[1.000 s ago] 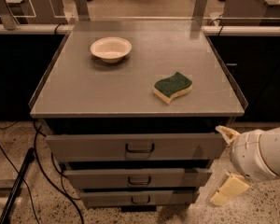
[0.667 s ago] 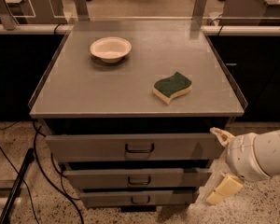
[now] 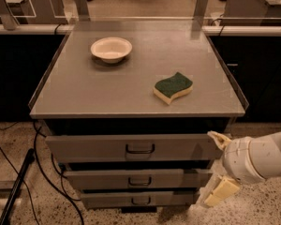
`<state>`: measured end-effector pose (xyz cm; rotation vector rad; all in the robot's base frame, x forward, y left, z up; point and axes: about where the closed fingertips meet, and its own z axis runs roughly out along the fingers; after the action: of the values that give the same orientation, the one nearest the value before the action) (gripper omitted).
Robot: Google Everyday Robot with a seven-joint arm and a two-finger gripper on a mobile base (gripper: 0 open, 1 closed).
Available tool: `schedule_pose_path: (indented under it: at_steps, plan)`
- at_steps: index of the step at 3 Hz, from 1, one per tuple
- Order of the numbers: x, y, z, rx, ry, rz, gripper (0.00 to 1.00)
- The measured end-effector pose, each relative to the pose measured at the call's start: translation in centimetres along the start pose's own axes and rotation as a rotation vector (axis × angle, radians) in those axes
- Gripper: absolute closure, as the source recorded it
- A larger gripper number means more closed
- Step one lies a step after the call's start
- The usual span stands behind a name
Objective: Open top drawer
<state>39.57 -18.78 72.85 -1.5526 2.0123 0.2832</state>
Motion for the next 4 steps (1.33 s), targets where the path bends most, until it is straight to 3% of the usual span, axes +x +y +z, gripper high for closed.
schedule_pose_path:
  at_steps: [2, 4]
  plan:
    - [0.3, -1.7, 3.7, -0.012, -0.072, -0.024, 0.00]
    - [-0.2, -4.3, 6.1, -0.008, -0.090, -0.061, 0.00]
